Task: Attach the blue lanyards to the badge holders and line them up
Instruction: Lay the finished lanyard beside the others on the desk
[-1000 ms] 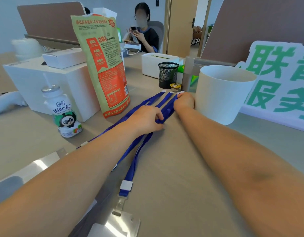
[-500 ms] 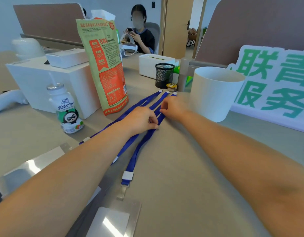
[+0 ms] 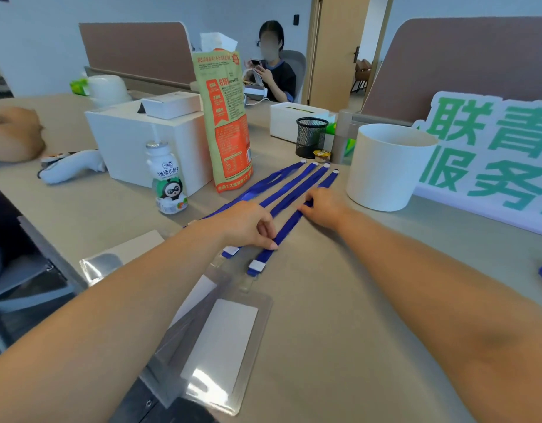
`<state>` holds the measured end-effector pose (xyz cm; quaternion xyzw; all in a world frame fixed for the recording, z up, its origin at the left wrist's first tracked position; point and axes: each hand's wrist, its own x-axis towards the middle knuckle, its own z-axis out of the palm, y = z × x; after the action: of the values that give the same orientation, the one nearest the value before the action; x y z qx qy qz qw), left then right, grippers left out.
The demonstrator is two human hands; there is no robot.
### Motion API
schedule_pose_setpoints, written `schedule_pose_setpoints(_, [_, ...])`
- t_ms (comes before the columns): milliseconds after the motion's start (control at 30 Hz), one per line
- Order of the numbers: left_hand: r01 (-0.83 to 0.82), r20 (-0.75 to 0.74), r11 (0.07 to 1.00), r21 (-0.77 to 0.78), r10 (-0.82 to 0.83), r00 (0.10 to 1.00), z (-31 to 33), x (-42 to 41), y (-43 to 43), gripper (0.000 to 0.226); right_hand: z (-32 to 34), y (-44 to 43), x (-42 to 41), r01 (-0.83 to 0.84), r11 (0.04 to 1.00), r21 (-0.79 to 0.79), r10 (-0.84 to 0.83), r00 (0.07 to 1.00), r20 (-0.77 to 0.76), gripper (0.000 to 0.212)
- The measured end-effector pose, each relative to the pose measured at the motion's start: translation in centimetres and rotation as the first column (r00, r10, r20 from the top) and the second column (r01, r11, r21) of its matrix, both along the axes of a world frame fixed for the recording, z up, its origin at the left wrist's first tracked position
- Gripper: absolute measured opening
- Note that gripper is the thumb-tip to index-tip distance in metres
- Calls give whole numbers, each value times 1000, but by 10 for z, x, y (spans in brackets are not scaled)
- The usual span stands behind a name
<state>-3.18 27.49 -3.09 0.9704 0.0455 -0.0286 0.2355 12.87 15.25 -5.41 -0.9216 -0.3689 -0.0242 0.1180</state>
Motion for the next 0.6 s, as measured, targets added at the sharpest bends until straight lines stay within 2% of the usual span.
schedule_pose_setpoints(100, [-28,27,999,30,27,999,1,-14,-3,17,5,-3,-10,1,999,52,-1,1000,3,26])
schedule_pose_setpoints(233, [-116,47,987,109,111,993,7,-37,-8,22,10,-1,-46,-162,980,117,166,986,-25,19])
schedule_pose_setpoints(333, [-191,-26,961,202,200,979,13,-59,-17,38,10,-1,-76,-226,970,95,229,973,-21,19])
schedule_pose_setpoints(500, [-225,-170,940,256,272,947,18,-99,-37,54,6,-7,-100,-211,977,16,212,977,-29,27])
schedule_pose_setpoints(600, [-233,-210,905,356,320,924,19,-121,-48,53,4,-11,-112,-209,978,4,209,976,-53,30])
